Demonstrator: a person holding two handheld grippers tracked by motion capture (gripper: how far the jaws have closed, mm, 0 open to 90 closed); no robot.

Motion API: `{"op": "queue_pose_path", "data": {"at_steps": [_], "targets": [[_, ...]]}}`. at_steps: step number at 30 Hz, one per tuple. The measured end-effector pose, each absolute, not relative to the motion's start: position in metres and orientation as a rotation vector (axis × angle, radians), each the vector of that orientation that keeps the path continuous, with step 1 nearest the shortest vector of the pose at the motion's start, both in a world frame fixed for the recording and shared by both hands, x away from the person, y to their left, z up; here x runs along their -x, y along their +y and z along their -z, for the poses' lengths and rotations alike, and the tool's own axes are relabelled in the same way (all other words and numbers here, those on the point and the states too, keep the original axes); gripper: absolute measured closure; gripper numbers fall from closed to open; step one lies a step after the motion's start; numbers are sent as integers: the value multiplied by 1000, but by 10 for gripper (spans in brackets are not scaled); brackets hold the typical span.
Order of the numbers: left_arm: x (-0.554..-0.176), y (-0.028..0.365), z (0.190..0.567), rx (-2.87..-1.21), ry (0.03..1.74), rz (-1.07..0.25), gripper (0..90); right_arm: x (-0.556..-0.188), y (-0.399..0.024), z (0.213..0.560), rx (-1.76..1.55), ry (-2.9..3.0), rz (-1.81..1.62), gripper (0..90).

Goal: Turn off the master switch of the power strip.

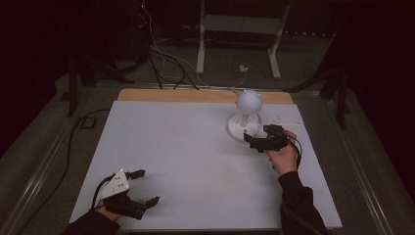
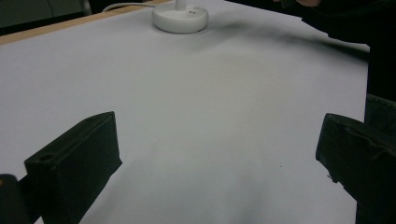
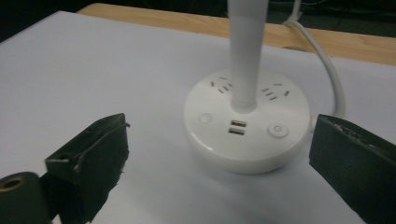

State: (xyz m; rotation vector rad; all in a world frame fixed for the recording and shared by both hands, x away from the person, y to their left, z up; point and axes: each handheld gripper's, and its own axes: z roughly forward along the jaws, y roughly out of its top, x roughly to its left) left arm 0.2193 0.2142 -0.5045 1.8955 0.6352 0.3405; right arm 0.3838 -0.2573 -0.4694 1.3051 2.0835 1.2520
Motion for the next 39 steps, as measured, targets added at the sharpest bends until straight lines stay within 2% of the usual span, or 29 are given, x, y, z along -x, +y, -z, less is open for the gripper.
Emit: {"op": "queue_pose_path", "data": {"at_steps": [21,39], "targets": [[-219,214,504,-1894,631,-336,3,-331,-257,460,-1209,2160,-1318,8],[-218,213,504,-1898,628,-334,3,-281,-268,476,-1135,2190,-1309,8]]}}
